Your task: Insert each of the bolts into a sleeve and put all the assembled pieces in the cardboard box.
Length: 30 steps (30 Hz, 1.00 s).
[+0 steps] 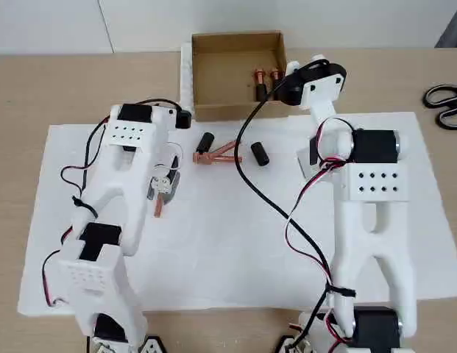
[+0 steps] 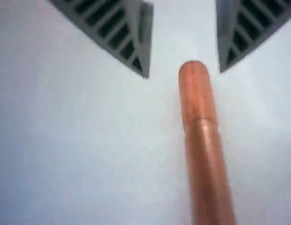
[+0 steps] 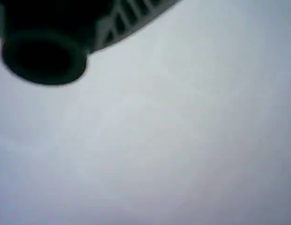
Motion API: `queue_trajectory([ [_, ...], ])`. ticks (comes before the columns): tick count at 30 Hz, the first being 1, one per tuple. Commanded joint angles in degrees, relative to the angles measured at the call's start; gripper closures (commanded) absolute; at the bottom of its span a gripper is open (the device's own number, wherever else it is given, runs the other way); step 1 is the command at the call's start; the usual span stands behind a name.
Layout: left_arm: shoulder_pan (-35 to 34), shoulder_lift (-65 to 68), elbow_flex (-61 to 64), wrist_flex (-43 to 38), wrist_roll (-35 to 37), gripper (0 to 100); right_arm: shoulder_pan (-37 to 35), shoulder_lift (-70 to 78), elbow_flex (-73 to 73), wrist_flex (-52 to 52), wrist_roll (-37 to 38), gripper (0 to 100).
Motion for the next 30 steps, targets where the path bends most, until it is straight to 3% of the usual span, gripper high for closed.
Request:
queue_trajectory([
  [1,-0.18,-0.70,-0.31,-3.08,1.58,91,0.31,-2.24,-0.53,-1.54,-0.35,99.4],
  [11,-0.26,1.41,-0.13,-9.41,2.55,91,0.31,-2.24,-0.53,-1.27,-0.44,99.5],
  [30,-0.44,1.49,1.98,-13.54,2.55,91,0.31,-2.24,-0.53,-1.27,-0.44,99.5],
])
